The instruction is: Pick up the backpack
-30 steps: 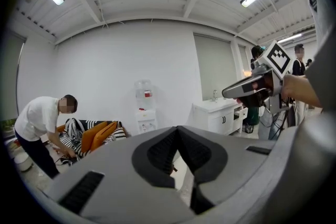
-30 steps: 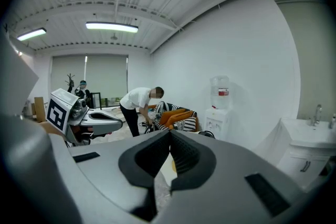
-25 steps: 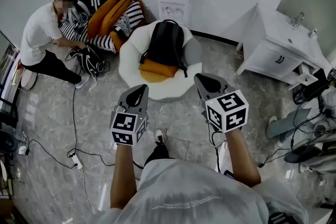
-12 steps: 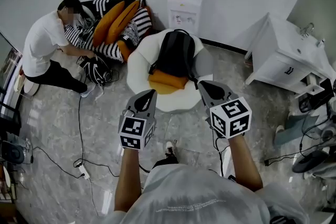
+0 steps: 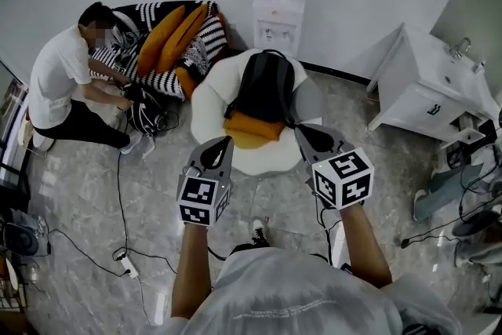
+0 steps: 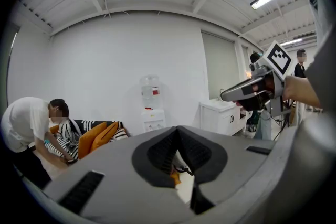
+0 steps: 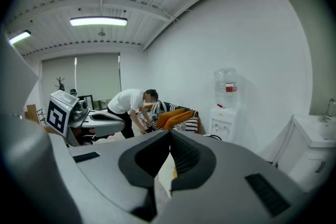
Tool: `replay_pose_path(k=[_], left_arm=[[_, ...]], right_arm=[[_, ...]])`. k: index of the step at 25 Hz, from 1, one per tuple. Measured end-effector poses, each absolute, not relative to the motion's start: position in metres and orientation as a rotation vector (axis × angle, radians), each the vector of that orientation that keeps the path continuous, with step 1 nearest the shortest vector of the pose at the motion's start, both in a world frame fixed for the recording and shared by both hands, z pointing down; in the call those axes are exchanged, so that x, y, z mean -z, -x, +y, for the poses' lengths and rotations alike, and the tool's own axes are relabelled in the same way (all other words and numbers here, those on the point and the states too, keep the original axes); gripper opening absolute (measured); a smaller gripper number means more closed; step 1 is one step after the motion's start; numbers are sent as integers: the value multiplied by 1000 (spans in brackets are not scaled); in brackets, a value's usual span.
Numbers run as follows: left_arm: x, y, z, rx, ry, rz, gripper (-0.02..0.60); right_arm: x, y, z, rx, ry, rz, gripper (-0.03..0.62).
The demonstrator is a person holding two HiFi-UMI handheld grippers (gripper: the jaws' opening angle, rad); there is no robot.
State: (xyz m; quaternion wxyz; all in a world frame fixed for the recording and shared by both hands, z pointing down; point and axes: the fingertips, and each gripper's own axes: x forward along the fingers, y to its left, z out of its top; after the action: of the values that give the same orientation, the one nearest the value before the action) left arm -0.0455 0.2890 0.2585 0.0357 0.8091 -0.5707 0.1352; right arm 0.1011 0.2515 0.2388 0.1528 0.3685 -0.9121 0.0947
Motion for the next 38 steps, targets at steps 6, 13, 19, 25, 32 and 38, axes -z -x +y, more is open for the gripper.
replay_pose_path(k=[6,13,19,25,32,38], left_arm=[[-264,66,277,-411,-2482,-1749,29],[-268,89,259,-396,-2482,-1736,28],[-274,102,248,-377,-2486,-1715,28],[-276,112,241,-384,-2487,-1691,28],[-285,125,238,-384,-2454,-1698,28],[-290,132,225,-397,-2440,-1699,28]], right_arm=[[-244,-79,241,-275,-1042,-2609,2],[-248,-60,222,-299,-1072,-2592,2],[-251,-45,216,-297,-1073,-2573,2],[-254,-37,211,-323,-1083,-2563,2],[-263,-31,207,-341,-1088,-2545,2],[-263,-24,193,-340,-1075,-2555,2]])
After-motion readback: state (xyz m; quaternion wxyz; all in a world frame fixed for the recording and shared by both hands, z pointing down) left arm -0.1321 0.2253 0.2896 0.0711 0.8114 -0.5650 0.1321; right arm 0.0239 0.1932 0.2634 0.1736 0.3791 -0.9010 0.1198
